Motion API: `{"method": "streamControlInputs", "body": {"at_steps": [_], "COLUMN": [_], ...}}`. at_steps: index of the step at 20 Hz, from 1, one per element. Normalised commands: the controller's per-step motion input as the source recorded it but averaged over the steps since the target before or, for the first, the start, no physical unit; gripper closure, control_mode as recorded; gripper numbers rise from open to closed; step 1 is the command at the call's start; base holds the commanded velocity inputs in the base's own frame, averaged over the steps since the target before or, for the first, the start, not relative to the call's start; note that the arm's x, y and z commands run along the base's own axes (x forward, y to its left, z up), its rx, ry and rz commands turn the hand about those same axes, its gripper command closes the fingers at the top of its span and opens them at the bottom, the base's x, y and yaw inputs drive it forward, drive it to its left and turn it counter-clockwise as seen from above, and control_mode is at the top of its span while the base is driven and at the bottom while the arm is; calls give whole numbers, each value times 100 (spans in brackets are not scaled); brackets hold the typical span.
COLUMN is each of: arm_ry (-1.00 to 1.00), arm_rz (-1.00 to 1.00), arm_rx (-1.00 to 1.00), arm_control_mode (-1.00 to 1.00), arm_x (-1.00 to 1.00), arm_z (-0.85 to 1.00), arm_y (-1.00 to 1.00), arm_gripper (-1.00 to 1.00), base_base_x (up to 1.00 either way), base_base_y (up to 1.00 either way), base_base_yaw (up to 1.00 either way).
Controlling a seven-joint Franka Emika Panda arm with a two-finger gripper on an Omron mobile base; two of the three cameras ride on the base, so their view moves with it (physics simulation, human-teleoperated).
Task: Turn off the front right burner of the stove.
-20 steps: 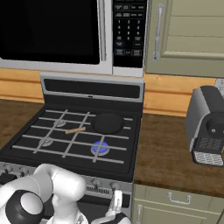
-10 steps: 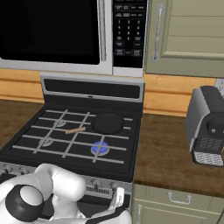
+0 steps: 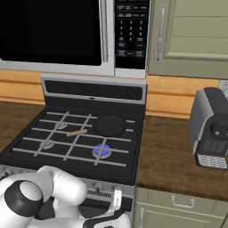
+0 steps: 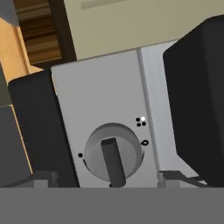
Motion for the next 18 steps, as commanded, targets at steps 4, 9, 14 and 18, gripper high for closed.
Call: {"method": "streamControlInputs", "body": {"at_steps": [4,9,14,18], "arm_ry": [2,1,0,0], "arm_rz": [0,0,0,0], "arm_rx": [0,0,0,0], "arm_control_mode": [-100,-100,-100,-100], "arm_x": [19,21,12,16], "arm_z": [0,0,0,0], "arm_y": [0,-7,-12,-9], "arm_gripper": [-100,-100,-100,-100], "base_base_x": [0,0,0,0], "base_base_y": [0,0,0,0], "base_base_yaw": [0,0,0,0]}}
